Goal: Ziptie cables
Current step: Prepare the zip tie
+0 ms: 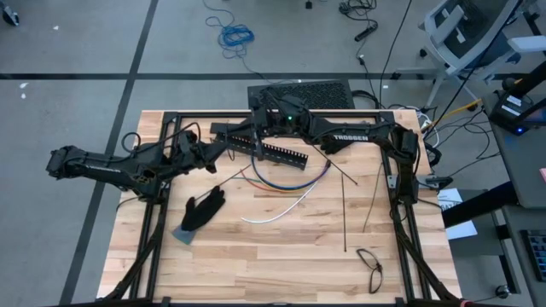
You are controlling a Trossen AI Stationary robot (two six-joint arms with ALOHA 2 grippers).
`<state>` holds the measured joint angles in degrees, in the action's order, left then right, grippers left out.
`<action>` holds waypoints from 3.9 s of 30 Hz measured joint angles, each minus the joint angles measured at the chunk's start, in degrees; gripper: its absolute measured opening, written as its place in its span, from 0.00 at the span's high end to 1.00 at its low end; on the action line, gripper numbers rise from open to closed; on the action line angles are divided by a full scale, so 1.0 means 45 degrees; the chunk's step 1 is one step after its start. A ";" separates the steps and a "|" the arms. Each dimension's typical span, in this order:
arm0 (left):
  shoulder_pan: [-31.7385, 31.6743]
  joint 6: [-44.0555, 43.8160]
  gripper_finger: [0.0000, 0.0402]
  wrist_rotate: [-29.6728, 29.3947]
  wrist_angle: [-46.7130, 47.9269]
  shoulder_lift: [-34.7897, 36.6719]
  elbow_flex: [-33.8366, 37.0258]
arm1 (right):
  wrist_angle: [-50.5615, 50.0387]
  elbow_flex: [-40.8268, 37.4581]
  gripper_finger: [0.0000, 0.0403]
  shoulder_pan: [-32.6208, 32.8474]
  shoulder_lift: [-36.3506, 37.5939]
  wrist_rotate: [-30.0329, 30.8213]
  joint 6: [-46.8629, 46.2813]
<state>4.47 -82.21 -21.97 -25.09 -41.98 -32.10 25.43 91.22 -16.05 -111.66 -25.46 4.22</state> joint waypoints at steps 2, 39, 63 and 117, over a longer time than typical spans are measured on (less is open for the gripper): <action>0.0000 0.0003 1.00 -0.0152 0.0005 0.0000 0.0000 | -0.0002 0.0000 1.00 0.0038 0.0000 0.0001 0.0017; -0.0221 -0.1671 1.00 -0.0084 -0.0084 0.0000 0.0000 | 0.0826 0.0000 1.00 0.0174 0.0005 0.0235 0.0297; -0.0228 -0.1996 1.00 -0.0490 0.0131 0.0000 -0.0002 | -0.0161 0.0000 1.00 0.0500 0.0102 0.0331 0.0891; -0.0231 -0.0327 0.54 0.1364 -0.0193 -0.0033 -0.0087 | -0.0510 0.0015 1.00 0.0446 0.0148 0.0306 0.0877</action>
<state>3.43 -83.69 -15.84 -25.96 -42.13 -32.49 23.14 91.29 -14.04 -110.99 -24.08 8.16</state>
